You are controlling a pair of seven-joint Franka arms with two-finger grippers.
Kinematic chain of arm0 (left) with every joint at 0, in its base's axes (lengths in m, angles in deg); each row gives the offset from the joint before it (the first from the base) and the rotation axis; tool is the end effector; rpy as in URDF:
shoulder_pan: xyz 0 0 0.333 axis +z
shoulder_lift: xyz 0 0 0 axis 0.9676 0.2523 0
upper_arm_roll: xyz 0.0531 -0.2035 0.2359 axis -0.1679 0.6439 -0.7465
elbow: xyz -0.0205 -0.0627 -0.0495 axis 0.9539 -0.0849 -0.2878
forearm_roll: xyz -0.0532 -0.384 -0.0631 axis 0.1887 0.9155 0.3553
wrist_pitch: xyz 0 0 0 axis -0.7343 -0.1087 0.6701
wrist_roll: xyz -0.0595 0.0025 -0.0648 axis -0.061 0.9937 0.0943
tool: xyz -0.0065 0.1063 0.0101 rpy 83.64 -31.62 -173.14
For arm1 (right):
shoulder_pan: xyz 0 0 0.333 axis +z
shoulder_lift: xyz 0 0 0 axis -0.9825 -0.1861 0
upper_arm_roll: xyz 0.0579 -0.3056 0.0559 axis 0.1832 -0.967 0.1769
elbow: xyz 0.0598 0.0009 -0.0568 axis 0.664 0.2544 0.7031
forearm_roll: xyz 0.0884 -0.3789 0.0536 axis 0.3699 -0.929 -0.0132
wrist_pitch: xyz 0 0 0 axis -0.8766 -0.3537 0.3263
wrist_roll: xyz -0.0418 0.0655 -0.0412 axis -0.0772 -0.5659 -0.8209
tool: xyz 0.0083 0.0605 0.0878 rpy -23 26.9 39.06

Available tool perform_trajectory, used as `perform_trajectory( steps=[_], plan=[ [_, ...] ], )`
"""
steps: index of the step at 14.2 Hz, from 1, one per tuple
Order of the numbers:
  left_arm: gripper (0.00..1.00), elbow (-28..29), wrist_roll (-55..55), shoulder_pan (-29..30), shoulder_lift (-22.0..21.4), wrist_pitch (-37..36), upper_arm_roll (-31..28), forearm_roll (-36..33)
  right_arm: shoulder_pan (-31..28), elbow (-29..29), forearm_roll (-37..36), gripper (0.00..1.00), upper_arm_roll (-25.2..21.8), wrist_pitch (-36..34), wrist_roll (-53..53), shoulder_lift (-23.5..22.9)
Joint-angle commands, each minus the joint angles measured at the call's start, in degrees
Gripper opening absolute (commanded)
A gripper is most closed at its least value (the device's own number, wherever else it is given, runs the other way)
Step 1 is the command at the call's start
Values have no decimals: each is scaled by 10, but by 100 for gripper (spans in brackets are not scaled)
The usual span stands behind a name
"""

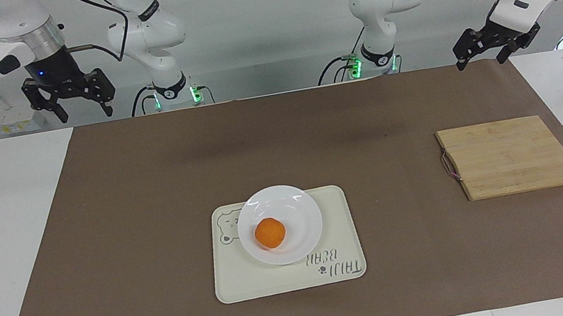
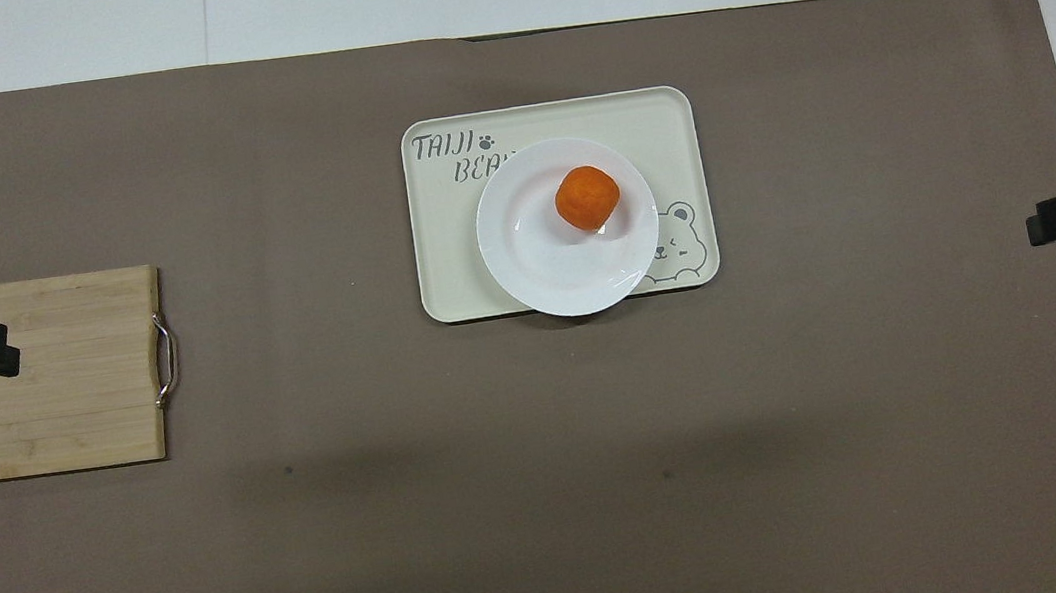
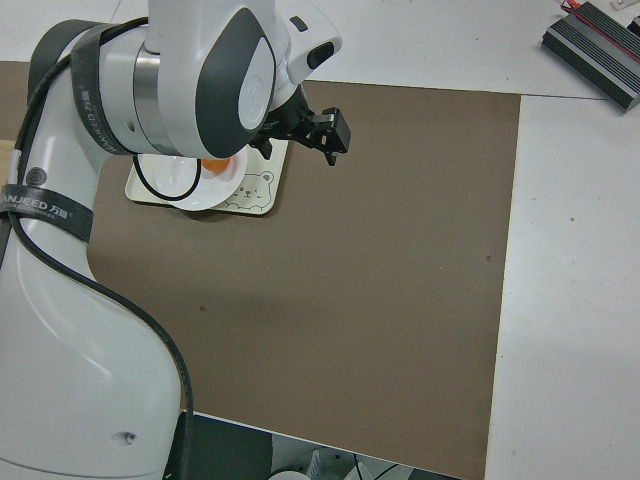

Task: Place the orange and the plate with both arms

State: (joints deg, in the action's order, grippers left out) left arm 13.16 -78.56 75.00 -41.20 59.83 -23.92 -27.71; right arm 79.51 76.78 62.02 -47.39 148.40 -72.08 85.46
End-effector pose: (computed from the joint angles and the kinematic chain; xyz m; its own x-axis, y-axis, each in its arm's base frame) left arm 0.5408 -0.0199 0.6380 0.9940 -0.0527 -0.0963 -0.0525 -0.9986 0.0044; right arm 0.5213 -0.0184 0.6575 0.9990 -0.0214 0.0404 -0.0225 -0.9994 0.0269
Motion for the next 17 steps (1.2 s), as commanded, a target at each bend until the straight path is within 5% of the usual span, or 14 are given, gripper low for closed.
perform_trajectory(
  steps=[1,17],
  plan=[
    [100,19,-2,-2,-15,18,0,-11,-6,-11,-14,100,6,4,-13,-7],
    [100,19,-2,3,-13,50,0,-6,-2,-8,-12,100,0,3,-11,-4]
  ],
)
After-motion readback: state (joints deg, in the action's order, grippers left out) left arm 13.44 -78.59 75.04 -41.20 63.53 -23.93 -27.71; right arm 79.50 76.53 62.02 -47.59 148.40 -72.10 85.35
